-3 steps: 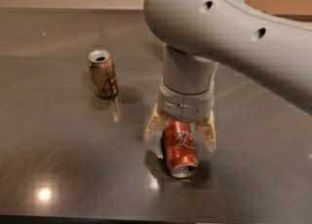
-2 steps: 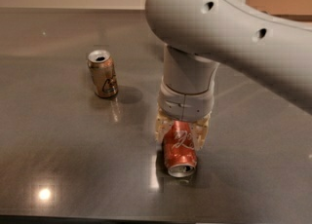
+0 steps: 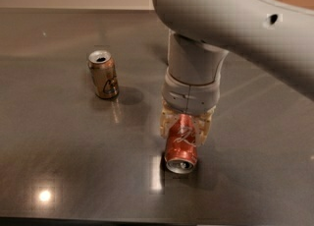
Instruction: Pick coke can
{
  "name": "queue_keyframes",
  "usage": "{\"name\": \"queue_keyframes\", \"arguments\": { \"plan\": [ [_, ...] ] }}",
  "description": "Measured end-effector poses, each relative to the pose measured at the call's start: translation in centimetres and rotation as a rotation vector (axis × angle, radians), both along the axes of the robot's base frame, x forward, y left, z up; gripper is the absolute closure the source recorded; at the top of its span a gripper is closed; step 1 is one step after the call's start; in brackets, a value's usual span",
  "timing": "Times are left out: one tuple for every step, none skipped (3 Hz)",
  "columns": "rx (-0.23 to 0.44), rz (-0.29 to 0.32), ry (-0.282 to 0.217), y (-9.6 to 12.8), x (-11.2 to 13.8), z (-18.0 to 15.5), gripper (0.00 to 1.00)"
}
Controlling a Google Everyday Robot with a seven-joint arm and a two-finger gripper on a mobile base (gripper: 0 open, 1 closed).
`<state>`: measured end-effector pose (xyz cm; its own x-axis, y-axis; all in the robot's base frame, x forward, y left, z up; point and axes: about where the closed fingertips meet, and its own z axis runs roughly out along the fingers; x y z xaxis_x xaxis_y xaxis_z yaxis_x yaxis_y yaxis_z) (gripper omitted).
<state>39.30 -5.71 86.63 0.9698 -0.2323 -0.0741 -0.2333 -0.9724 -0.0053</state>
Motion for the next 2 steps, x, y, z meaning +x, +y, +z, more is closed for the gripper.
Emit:
{"name": "queue_keyframes", "arguments": {
  "plan": [
    [0.025, -0.073, -0.002, 0.4, 1.1, 3.1, 1.0],
    [0.068, -0.12, -0.057, 1.1, 2.1, 6.8, 1.0]
  ]
}}
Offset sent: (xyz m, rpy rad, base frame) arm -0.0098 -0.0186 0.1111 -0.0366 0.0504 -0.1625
